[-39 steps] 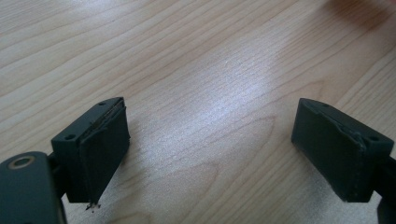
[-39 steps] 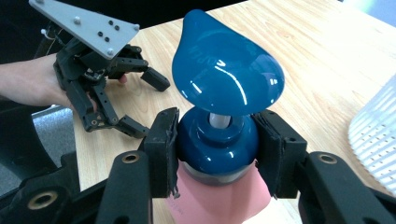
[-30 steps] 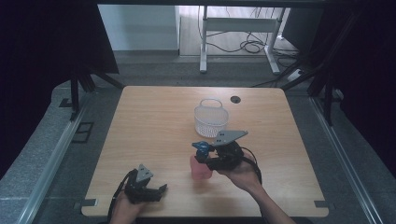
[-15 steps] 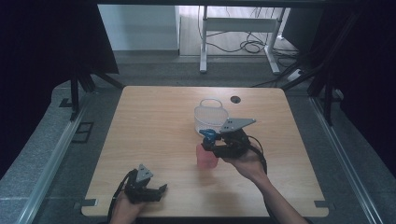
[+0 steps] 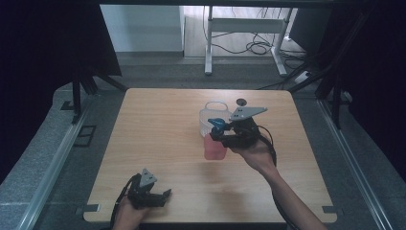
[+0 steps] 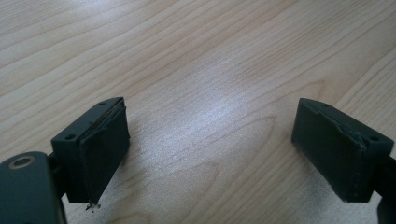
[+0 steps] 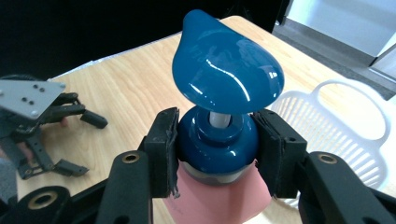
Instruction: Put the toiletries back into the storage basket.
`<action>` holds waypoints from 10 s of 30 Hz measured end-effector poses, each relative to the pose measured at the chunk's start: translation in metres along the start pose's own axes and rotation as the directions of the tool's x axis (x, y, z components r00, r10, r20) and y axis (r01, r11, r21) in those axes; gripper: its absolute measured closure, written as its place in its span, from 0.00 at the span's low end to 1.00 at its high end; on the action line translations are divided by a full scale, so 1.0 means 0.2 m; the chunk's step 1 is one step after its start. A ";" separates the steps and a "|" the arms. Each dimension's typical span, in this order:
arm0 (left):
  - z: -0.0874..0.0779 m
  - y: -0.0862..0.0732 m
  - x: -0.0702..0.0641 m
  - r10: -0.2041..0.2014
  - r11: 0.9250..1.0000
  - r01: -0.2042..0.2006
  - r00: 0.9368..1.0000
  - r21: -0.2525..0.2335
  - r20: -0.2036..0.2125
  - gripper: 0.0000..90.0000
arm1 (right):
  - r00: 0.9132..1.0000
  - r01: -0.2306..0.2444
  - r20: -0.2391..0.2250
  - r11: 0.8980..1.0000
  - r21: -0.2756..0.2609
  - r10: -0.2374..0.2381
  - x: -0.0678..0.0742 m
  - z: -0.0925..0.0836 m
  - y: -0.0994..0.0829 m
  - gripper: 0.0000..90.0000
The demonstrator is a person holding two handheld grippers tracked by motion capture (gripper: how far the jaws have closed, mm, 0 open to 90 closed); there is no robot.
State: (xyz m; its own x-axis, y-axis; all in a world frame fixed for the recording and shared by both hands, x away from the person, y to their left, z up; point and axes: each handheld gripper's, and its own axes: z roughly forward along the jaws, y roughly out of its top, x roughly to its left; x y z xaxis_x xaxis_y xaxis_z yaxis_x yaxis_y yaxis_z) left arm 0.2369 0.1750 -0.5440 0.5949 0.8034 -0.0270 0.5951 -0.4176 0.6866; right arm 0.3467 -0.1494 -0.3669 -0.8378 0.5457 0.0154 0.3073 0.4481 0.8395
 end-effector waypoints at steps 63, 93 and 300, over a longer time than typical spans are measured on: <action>0.00 0.00 0.00 -0.006 1.000 0.006 1.000 -0.006 0.001 0.12 | 0.985 -0.023 0.168 1.000 -0.021 0.026 -0.41 0.18 0.22 0.59; 0.00 0.00 0.00 -0.003 1.000 0.003 1.000 -0.002 0.001 0.12 | 0.985 -0.041 0.168 0.998 0.037 0.034 -0.49 0.36 0.07 0.59; 0.00 0.00 0.00 -0.009 1.000 0.009 1.000 -0.003 -0.002 0.12 | 0.982 -0.063 0.187 0.989 0.131 0.038 -0.11 -0.22 -0.78 0.00</action>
State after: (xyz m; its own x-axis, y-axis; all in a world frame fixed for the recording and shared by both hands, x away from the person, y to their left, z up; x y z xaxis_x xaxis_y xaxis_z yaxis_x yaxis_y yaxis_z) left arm 0.2365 0.1743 -0.5441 0.5884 0.8080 -0.0319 0.5991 -0.4091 0.6883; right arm 0.2976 -0.2619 -0.4749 -0.7262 0.6853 -0.0547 0.4160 0.5014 0.7587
